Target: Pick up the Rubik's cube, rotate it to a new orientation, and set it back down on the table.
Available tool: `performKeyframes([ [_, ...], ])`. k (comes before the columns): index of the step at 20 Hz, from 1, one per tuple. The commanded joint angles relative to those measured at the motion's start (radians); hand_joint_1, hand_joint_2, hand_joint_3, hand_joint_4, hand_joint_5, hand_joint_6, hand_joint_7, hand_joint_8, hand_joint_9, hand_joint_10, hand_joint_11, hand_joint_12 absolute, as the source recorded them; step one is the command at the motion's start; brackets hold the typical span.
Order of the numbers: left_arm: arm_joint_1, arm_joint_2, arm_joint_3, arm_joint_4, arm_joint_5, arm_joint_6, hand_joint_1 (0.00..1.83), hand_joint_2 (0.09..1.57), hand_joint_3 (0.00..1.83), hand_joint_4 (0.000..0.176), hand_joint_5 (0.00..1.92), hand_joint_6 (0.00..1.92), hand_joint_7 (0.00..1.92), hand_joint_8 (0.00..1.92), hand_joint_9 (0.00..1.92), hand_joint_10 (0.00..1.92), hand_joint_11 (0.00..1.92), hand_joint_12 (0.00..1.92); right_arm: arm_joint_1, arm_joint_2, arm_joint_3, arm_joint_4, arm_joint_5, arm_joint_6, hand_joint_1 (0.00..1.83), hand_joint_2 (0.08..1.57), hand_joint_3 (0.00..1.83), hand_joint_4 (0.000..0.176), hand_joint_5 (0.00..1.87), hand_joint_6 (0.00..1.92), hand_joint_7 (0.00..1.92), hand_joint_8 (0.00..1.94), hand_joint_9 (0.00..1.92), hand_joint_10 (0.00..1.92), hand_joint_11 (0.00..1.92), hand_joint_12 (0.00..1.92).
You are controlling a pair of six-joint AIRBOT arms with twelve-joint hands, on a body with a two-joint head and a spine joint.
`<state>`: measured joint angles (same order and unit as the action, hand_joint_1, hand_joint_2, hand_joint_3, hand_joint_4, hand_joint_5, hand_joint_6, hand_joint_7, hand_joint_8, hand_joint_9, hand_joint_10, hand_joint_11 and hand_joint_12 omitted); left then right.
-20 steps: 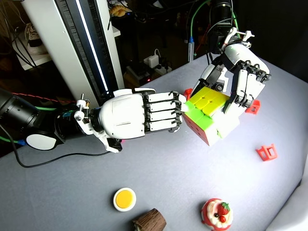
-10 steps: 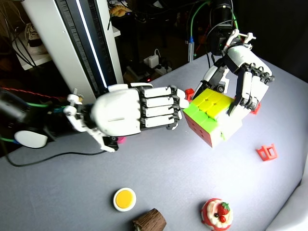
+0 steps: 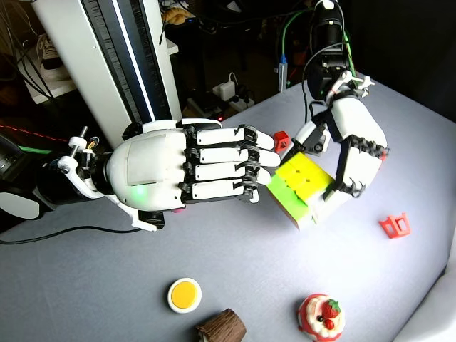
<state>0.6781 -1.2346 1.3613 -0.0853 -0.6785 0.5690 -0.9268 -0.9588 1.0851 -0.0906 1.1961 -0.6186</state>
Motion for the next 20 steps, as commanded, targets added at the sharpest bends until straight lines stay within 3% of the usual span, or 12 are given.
performKeyframes([
  [1, -0.009, -0.006, 0.004, -0.008, -0.136, -0.024, 1.14, 1.16, 0.0, 0.0, 0.42, 1.1, 0.69, 1.79, 0.87, 1.92, 1.0, 1.92, 0.01, 0.002, 0.002, 0.022, 0.123, 0.006, 0.0, 1.4, 0.0, 0.0, 0.0, 0.9, 0.1, 0.46, 0.0, 0.91, 0.0, 1.45],
  [2, -0.006, -0.007, 0.005, -0.009, -0.13, -0.024, 1.05, 1.15, 0.0, 0.0, 0.36, 0.98, 0.5, 1.7, 0.63, 1.9, 0.74, 1.92, 0.01, 0.003, 0.002, 0.024, 0.123, 0.006, 0.0, 1.4, 0.0, 0.0, 0.0, 0.86, 0.09, 0.46, 0.0, 0.89, 0.0, 1.45],
  [4, -0.001, -0.003, 0.006, -0.007, -0.121, -0.022, 1.03, 1.13, 0.0, 0.0, 0.34, 0.84, 0.41, 1.2, 0.43, 1.52, 0.39, 1.89, 0.01, 0.005, 0.003, 0.027, 0.123, 0.006, 0.0, 1.4, 0.0, 0.0, 0.0, 0.81, 0.08, 0.43, 0.0, 0.82, 0.0, 1.34],
  [5, 0.002, 0.0, 0.006, -0.006, -0.121, -0.019, 1.04, 1.11, 0.0, 0.0, 0.33, 0.74, 0.39, 0.98, 0.35, 1.36, 0.26, 1.87, 0.009, 0.005, 0.003, 0.028, 0.123, 0.006, 0.0, 1.41, 0.0, 0.0, 0.0, 0.79, 0.09, 0.43, 0.0, 0.83, 0.0, 1.32],
  [7, 0.009, 0.011, 0.002, -0.006, -0.121, -0.017, 0.99, 1.07, 0.0, 0.0, 0.3, 0.56, 0.29, 0.86, 0.23, 1.43, 0.17, 1.92, 0.008, 0.006, 0.003, 0.03, 0.123, 0.006, 0.0, 1.41, 0.0, 0.0, 0.0, 0.81, 0.09, 0.41, 0.0, 0.79, 0.0, 1.24],
  [8, 0.017, 0.022, -0.006, -0.009, -0.132, -0.011, 0.96, 1.03, 0.0, 0.0, 0.29, 0.44, 0.27, 0.64, 0.12, 1.26, 0.03, 1.9, 0.008, 0.007, 0.003, 0.032, 0.124, 0.006, 0.0, 1.41, 0.0, 0.0, 0.0, 0.8, 0.09, 0.4, 0.0, 0.77, 0.0, 1.23],
  [11, 0.036, 0.058, -0.034, -0.026, -0.17, 0.013, 0.8, 0.99, 0.0, 0.078, 0.18, 0.16, 0.12, 0.07, 0.0, 0.24, 0.0, 0.99, 0.008, 0.012, 0.003, 0.036, 0.128, 0.006, 0.03, 1.41, 0.0, 0.0, 0.0, 0.86, 0.12, 0.39, 0.0, 0.83, 0.0, 1.25],
  [12, 0.039, 0.065, -0.038, -0.027, -0.176, 0.016, 0.79, 0.97, 0.0, 0.095, 0.15, 0.08, 0.05, 0.02, 0.0, 0.05, 0.0, 0.52, 0.008, 0.013, 0.003, 0.037, 0.128, 0.006, 0.03, 1.41, 0.0, 0.0, 0.0, 0.84, 0.12, 0.39, 0.0, 0.84, 0.0, 1.25],
  [14, 0.046, 0.086, -0.055, -0.036, -0.199, 0.033, 0.75, 0.94, 0.0, 0.128, 0.04, 0.01, 0.0, 0.0, 0.0, 0.0, 0.0, 0.13, 0.008, 0.016, 0.002, 0.039, 0.131, 0.006, 0.02, 1.42, 0.0, 0.0, 0.0, 0.82, 0.12, 0.4, 0.0, 0.85, 0.0, 1.4],
  [18, 0.068, 0.117, -0.085, -0.052, -0.29, 0.039, 0.67, 0.86, 0.0, 0.147, 0.01, 0.0, 0.0, 0.0, 0.0, 0.0, 0.0, 0.02, 0.007, 0.019, 0.001, 0.047, 0.133, 0.006, 0.0, 1.42, 0.0, 0.0, 0.0, 0.81, 0.11, 0.41, 0.0, 0.8, 0.0, 1.45],
  [19, 0.078, 0.126, -0.094, -0.058, -0.32, 0.038, 0.56, 0.8, 0.0, 0.139, 0.0, 0.0, 0.0, 0.0, 0.0, 0.0, 0.0, 0.0, 0.007, 0.02, 0.001, 0.048, 0.133, 0.006, 0.0, 1.41, 0.0, 0.0, 0.0, 0.7, 0.09, 0.37, 0.0, 0.71, 0.0, 1.29],
  [20, 0.088, 0.138, -0.106, -0.063, -0.356, 0.038, 0.55, 0.82, 0.0, 0.156, 0.0, 0.0, 0.0, 0.0, 0.0, 0.0, 0.0, 0.0, 0.007, 0.021, 0.001, 0.051, 0.133, 0.006, 0.0, 1.41, 0.0, 0.0, 0.0, 0.45, 0.05, 0.21, 0.0, 0.48, 0.0, 0.85],
])
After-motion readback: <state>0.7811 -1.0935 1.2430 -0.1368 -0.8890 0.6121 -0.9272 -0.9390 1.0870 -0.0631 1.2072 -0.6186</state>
